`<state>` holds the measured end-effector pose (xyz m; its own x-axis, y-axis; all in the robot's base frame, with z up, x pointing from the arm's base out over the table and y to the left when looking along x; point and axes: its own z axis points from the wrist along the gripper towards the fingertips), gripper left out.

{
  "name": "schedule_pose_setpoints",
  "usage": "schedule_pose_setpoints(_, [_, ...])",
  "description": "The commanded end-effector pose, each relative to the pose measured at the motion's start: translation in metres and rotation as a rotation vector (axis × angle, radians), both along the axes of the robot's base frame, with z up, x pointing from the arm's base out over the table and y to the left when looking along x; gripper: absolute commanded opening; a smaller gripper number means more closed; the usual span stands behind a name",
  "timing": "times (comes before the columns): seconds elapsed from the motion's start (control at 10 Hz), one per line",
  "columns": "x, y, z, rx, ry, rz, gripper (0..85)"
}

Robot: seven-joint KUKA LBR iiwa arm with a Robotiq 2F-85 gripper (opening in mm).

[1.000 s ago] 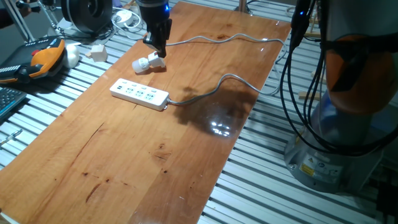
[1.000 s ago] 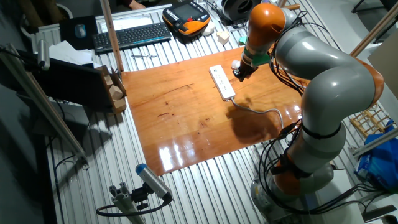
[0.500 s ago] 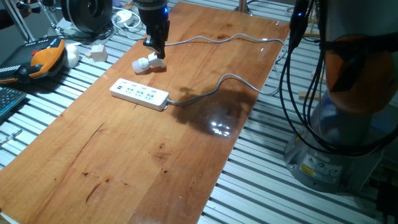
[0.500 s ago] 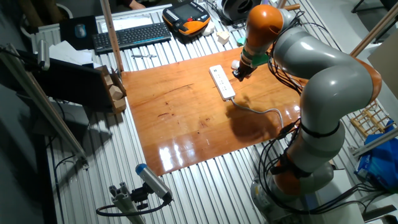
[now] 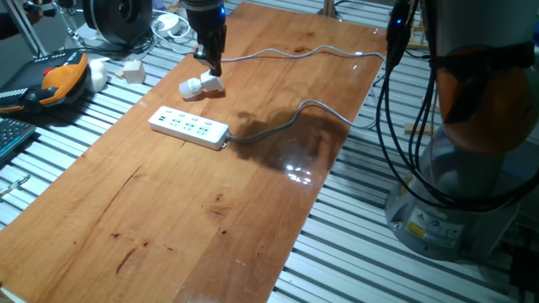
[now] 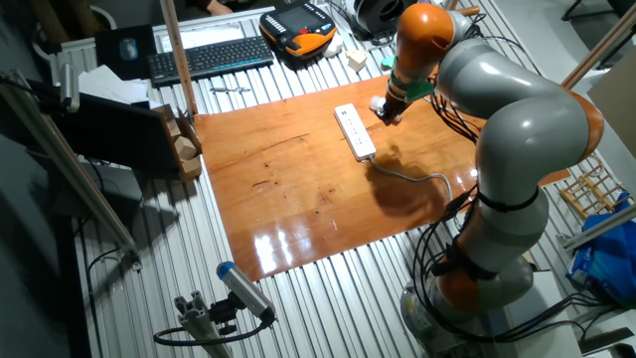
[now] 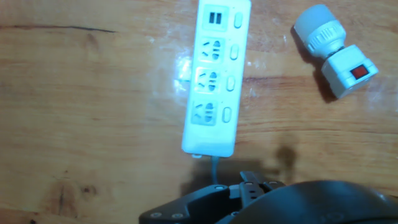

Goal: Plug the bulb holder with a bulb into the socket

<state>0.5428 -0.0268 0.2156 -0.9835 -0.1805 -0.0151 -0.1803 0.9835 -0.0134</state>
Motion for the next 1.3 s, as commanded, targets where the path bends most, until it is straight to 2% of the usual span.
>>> schedule_pose_setpoints(0.0, [0.0013, -0.007, 0.000, 0.001, 0.002, 0.006, 0.0])
schedule_pose_setpoints(0.2, [0.0011, -0.014, -0.003, -0.010, 0.003, 0.011, 0.0])
schedule_pose_setpoints(0.4, [-0.0016, -0.017, -0.007, 0.006, -0.006, 0.002, 0.0])
schedule_pose_setpoints(0.5, [-0.0018, -0.019, -0.008, 0.000, -0.012, -0.009, 0.0])
schedule_pose_setpoints(0.6, [-0.0002, -0.020, -0.010, -0.020, -0.026, -0.010, 0.0])
schedule_pose_setpoints(0.7, [0.0013, -0.021, -0.010, -0.040, -0.022, -0.015, 0.0])
schedule_pose_setpoints(0.9, [0.0054, -0.028, -0.013, -0.008, -0.006, -0.018, 0.0])
schedule_pose_setpoints(1.1, [0.0110, -0.038, -0.020, -0.022, -0.022, -0.004, 0.0])
schedule_pose_setpoints(1.2, [0.0130, -0.044, -0.021, -0.005, -0.023, 0.011, 0.0])
